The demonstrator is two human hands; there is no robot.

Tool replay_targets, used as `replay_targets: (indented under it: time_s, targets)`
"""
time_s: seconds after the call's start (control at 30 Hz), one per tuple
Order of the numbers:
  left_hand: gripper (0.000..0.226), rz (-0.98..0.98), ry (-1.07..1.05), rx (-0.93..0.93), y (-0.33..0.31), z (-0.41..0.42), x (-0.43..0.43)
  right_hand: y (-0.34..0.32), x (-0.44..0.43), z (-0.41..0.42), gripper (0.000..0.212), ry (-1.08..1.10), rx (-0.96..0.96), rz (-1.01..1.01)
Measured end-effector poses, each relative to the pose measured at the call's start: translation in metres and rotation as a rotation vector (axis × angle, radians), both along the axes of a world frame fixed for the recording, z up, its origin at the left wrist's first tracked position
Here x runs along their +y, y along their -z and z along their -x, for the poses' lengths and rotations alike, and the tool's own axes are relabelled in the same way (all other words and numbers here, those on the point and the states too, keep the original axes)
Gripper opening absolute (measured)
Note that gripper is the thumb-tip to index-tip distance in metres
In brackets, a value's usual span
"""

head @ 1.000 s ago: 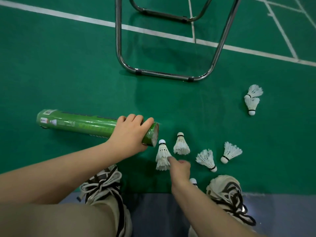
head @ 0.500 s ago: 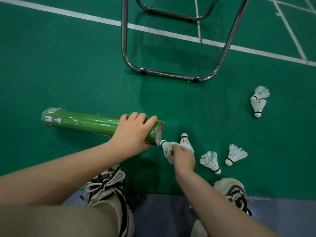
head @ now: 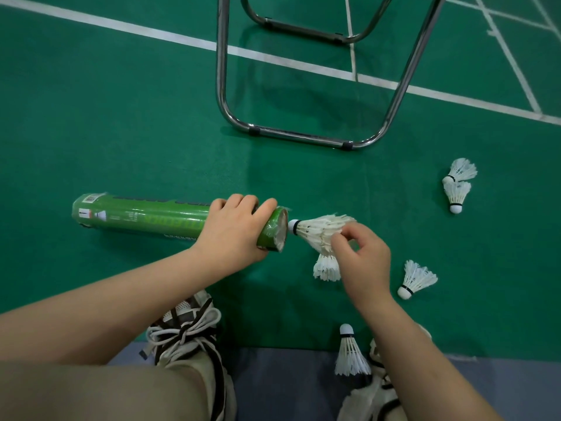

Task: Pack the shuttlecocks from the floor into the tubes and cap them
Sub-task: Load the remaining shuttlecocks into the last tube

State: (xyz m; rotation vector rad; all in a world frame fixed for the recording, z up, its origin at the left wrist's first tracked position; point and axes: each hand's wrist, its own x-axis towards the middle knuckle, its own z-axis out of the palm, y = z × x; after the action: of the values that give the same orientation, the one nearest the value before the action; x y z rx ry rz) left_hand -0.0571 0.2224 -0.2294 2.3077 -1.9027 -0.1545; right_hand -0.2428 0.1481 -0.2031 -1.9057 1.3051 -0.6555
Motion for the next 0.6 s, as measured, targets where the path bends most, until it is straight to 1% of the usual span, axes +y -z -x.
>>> replay_targets:
  time_s: [0.07,0.13,0.2,0.4,0.5,0.6]
  targets:
    - [0.078,0.016,-0.004,0.001,0.001,-0.001,0.0,-0.001,-0.001,0.001,0.02,0.07,-0.159,-0.072]
    - [0.079,0.053,-0.008,-0.014,0.003,-0.002,0.0,-0.004,-0.003,0.002,0.02,0.131,-0.271,-0.1]
    - [0.079,0.094,-0.011,-0.027,0.007,-0.003,0.0,-0.007,-0.003,0.001,0.021,0.138,-0.358,-0.138]
    - [0.083,0.225,-0.005,0.008,0.002,-0.001,-0.005,-0.003,0.003,-0.016,0.016,-0.009,-0.439,-0.342]
    - [0.09,0.282,0.068,0.08,-0.002,0.001,-0.006,0.002,0.003,-0.024,0.012,-0.046,-0.477,-0.422]
    - [0.097,0.272,0.157,0.082,-0.003,0.002,-0.008,0.005,0.005,-0.029,0.012,-0.049,-0.474,-0.455]
